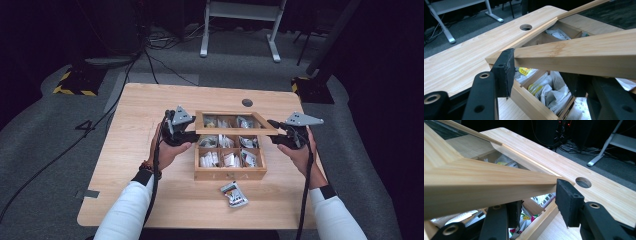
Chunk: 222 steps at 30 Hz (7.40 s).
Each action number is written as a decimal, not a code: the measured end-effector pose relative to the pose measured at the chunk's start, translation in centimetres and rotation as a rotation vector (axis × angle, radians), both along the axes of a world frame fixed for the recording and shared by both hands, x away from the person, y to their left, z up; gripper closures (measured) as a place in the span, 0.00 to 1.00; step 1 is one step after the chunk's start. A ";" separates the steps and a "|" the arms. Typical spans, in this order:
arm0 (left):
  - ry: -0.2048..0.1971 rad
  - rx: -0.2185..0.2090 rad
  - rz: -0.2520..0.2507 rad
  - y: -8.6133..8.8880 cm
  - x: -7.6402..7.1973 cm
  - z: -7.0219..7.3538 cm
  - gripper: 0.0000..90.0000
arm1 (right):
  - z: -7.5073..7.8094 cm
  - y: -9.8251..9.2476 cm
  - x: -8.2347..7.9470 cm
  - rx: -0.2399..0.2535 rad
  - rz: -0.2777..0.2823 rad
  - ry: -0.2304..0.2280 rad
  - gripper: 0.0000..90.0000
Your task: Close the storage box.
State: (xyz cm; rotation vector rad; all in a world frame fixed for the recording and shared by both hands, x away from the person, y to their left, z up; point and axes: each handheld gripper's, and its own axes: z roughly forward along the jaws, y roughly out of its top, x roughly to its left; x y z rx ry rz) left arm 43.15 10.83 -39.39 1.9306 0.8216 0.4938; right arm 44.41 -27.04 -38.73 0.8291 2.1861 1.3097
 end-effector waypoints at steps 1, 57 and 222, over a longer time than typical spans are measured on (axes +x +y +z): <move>-0.001 0.002 -0.001 0.0 0.0 0.0 0.53 | 0.0 -0.1 -0.1 0.002 0.001 0.002 0.64; 0.048 0.139 -0.092 0.2 -4.1 -3.1 0.49 | -2.9 -0.8 -4.4 -0.098 0.177 0.091 0.45; 0.249 0.192 0.093 14.9 -10.0 -11.1 0.19 | -11.5 -11.5 -9.9 -0.105 -0.127 0.269 0.27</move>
